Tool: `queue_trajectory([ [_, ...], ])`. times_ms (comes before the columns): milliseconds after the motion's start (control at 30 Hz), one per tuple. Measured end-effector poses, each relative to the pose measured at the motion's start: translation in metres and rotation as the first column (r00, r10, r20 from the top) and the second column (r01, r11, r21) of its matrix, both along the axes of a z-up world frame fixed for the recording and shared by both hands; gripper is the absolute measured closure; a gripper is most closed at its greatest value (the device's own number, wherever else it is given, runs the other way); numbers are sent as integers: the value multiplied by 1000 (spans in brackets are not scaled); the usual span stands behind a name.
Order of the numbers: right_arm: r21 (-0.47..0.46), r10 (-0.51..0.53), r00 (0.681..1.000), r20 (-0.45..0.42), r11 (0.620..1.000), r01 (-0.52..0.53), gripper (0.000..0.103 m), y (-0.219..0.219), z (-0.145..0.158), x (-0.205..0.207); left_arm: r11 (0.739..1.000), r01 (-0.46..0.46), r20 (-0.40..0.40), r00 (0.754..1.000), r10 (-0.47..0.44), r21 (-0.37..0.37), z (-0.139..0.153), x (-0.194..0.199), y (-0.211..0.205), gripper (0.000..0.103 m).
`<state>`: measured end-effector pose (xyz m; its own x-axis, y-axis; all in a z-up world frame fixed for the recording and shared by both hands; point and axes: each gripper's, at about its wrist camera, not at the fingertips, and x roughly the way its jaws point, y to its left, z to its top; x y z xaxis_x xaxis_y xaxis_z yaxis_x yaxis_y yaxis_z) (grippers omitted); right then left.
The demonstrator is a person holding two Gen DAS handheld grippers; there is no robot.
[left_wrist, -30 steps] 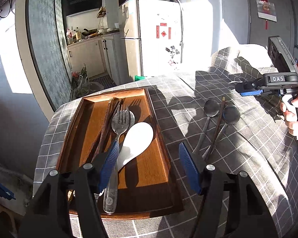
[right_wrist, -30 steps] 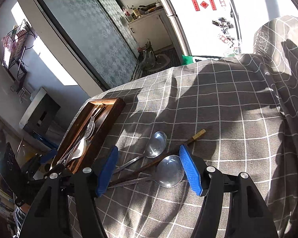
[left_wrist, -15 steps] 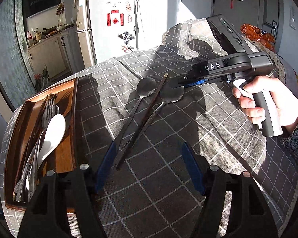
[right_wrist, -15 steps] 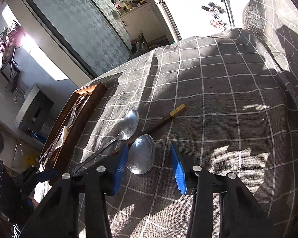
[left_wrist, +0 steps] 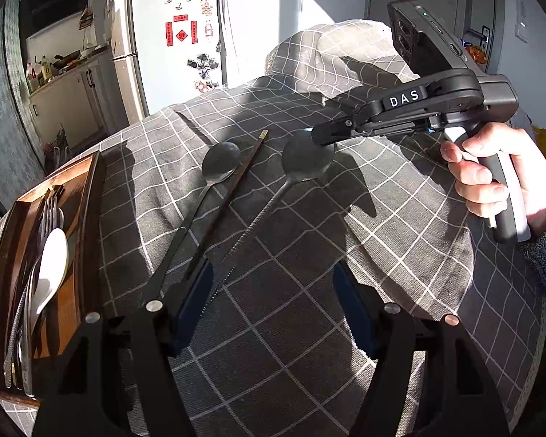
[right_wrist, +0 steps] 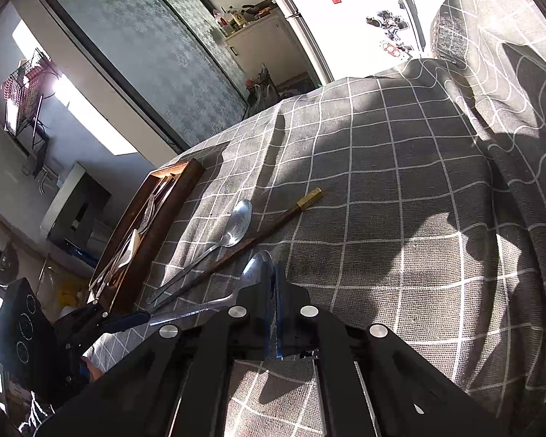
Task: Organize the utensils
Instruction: 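Grasp the dark spoon with the textured handle using the left gripper, then lower the dark spoon into the tray and open the left gripper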
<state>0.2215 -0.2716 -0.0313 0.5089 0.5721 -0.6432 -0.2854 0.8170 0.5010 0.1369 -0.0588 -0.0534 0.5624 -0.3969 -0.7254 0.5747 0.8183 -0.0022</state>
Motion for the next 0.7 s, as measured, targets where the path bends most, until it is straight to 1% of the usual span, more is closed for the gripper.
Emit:
queue_trajectory([
  [67,12,6,1000,23,1000,-7,102,-7,10,-9,1000,5,-3,1000,-5,-7,0,2,-4,32],
  [167,20,24,998,65,999,-25,102,-12,27,-22,1000,4,9,1000,-4,10,-2,5,-11,31],
  [267,25,43,994,96,999,-46,102,-10,42,-31,1000,5,18,1000,-5,9,-1,6,-13,40],
  [300,25,52,993,104,998,-55,102,-8,47,-32,1000,4,23,1000,-4,2,-1,6,-13,45],
  [333,18,60,992,113,998,-63,102,-4,51,-33,1000,2,28,1000,-2,-4,1,7,-12,55],
  [367,10,68,990,125,998,-69,102,0,56,-34,1000,-6,32,999,6,-3,2,7,-10,61],
  [400,9,73,989,132,997,-75,101,3,59,-36,1000,-20,35,999,20,-1,3,8,-8,74],
  [433,9,78,987,138,997,-80,101,6,62,-37,999,-34,38,999,34,-5,4,9,-5,82],
  [533,0,90,983,162,996,-91,101,19,69,-39,998,-54,42,998,55,-21,10,10,8,82],
  [700,2,122,975,185,992,-125,101,52,79,-29,993,-116,79,990,116,-11,25,5,36,82],
])
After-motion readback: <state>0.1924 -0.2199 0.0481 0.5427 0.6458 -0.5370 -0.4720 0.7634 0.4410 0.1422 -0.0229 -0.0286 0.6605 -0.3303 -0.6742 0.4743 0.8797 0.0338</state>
